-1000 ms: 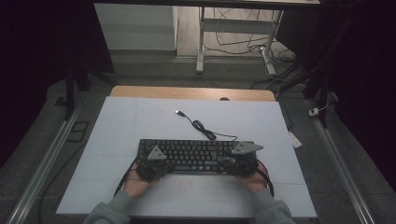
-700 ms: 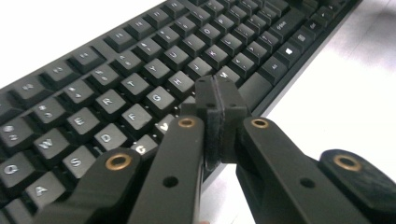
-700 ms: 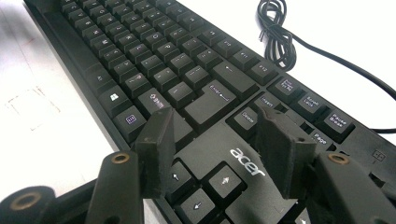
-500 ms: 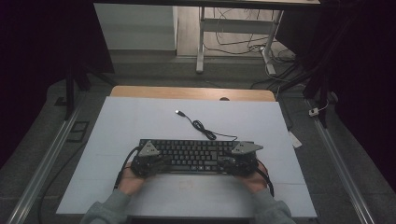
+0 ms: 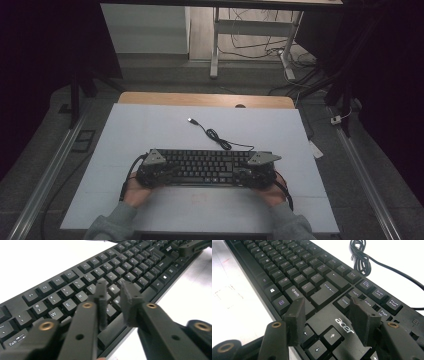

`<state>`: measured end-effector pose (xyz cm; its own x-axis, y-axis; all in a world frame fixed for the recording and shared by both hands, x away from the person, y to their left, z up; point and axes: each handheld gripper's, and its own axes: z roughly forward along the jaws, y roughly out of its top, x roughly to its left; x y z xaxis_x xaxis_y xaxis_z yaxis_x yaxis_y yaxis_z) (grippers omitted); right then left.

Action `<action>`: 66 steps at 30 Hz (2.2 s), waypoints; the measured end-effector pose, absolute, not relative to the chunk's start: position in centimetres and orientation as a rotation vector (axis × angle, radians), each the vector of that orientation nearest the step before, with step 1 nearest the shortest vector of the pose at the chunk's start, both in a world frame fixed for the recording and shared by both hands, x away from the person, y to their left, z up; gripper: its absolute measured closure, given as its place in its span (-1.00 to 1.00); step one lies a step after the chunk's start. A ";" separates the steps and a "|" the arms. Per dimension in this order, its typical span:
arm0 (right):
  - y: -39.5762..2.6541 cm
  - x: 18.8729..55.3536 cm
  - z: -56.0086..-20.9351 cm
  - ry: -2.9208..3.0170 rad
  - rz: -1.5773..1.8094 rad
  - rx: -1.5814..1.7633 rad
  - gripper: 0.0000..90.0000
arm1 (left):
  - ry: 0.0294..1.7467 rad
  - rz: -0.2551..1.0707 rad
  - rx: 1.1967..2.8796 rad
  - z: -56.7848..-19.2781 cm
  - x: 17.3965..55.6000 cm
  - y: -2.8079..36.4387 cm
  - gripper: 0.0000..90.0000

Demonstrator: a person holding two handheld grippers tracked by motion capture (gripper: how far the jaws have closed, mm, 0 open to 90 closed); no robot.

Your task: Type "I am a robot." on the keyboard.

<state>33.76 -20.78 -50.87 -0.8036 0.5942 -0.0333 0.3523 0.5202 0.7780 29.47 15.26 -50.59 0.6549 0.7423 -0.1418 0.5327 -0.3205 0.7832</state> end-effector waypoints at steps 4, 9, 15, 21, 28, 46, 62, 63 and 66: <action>-20.8 33.8 -50.9 2.474 1.158 0.790 0.05 | 1.003 0.306 2.000 -50.6 29.6 15.5 0.43; -20.7 33.8 -50.9 2.478 1.155 0.792 0.05 | 1.012 0.315 1.991 -50.4 29.6 15.9 0.33; -20.7 33.8 -50.9 2.480 1.154 0.793 0.04 | 1.028 0.322 1.971 -50.3 29.7 16.4 0.31; -20.7 33.8 -51.0 2.483 1.153 0.794 0.04 | 1.038 0.330 1.960 -50.1 29.7 16.9 0.27; -20.7 33.8 -50.9 2.484 1.157 0.795 0.04 | 1.063 0.351 1.943 -49.9 29.9 17.9 0.21; -20.7 33.8 -51.0 2.485 1.154 0.795 0.04 | 1.160 0.342 1.983 -50.6 30.7 20.0 0.08; -20.7 33.8 -51.1 2.486 1.155 0.796 0.03 | 1.150 0.329 2.080 -51.5 30.9 19.9 0.76; -20.7 33.8 -51.0 2.489 1.148 0.795 0.03 | 1.149 0.327 2.084 -51.5 30.9 19.9 0.81; -20.7 33.8 -51.0 2.489 1.148 0.796 0.03 | 1.144 0.336 2.093 -51.6 30.9 19.8 0.96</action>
